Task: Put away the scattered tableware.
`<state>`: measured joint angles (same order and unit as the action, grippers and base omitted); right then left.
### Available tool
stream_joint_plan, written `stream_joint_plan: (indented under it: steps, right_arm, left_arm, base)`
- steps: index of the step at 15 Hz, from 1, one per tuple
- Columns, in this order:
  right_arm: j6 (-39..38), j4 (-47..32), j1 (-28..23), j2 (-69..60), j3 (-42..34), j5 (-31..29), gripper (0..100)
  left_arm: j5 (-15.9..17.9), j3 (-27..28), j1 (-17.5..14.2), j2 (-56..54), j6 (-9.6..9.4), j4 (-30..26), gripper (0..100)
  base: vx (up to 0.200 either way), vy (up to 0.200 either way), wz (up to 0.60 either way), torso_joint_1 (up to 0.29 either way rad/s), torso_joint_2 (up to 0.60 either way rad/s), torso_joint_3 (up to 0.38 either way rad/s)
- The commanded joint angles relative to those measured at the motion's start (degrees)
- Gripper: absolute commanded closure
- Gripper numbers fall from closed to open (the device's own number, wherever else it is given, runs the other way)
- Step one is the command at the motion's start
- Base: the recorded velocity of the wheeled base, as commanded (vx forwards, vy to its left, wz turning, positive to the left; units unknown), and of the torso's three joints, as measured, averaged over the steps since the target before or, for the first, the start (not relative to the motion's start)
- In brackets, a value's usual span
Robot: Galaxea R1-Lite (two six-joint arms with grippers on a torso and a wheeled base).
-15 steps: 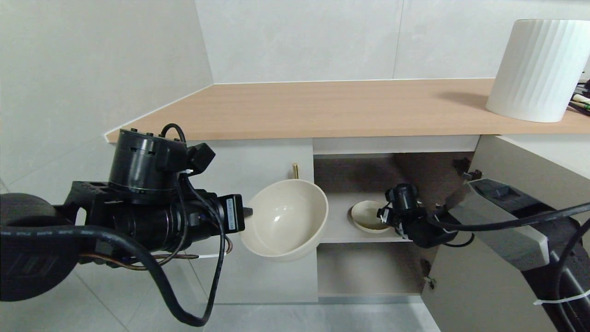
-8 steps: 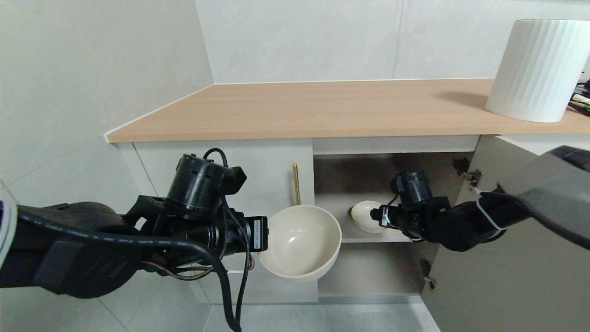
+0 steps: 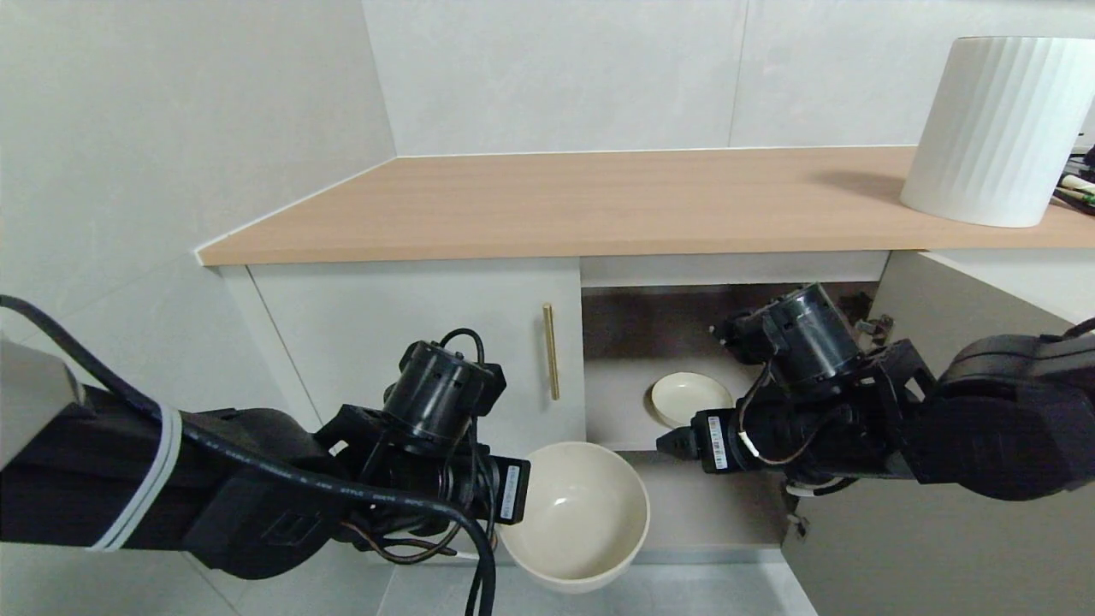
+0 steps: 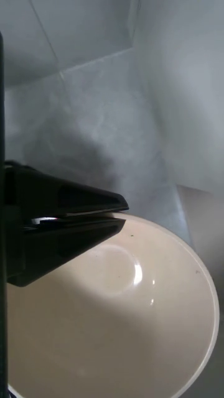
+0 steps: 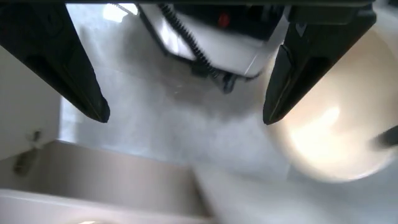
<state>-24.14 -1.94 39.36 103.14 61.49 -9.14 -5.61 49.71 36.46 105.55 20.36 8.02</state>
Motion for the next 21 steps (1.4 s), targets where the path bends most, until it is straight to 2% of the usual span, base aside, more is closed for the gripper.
stream_joint_plan:
  steps: [1, 4, 11, 12, 21]
  right_arm:
    - [-0.12, -0.35, 2.91, -0.58, -0.14, 0.88, 0]
    - [-0.21, -1.93, 4.58, 3.55, 0.12, 1.67, 0]
    - [-0.65, -1.58, 4.93, 8.3, 0.83, 1.41, 0]
    - [-0.74, -1.49, 4.93, 8.3, 0.83, 1.5, 100]
    - [-0.74, -1.58, 5.46, 7.86, 0.65, 1.32, 100]
  left_arm:
    - [-0.28, -0.49, 1.07, 1.15, -0.23, 0.06, 100]
    - [-0.28, -0.76, 1.95, 0.54, -0.41, 0.06, 100]
    - [-1.51, -1.37, 2.83, -0.43, -0.5, 1.38, 100]
    - [-1.51, -1.37, 2.83, -0.43, -0.5, 1.38, 100]
    - [-1.51, -1.37, 2.83, 0.19, -0.23, 1.38, 100]
  base:
    - [0.0, 0.0, 0.0, 0.0, 0.0, 0.0]
    - [0.0, 0.0, 0.0, 0.0, 0.0, 0.0]
    - [0.0, 0.0, 0.0, 0.0, 0.0, 0.0]
    - [0.0, 0.0, 0.0, 0.0, 0.0, 0.0]
    - [0.0, 0.0, 0.0, 0.0, 0.0, 0.0]
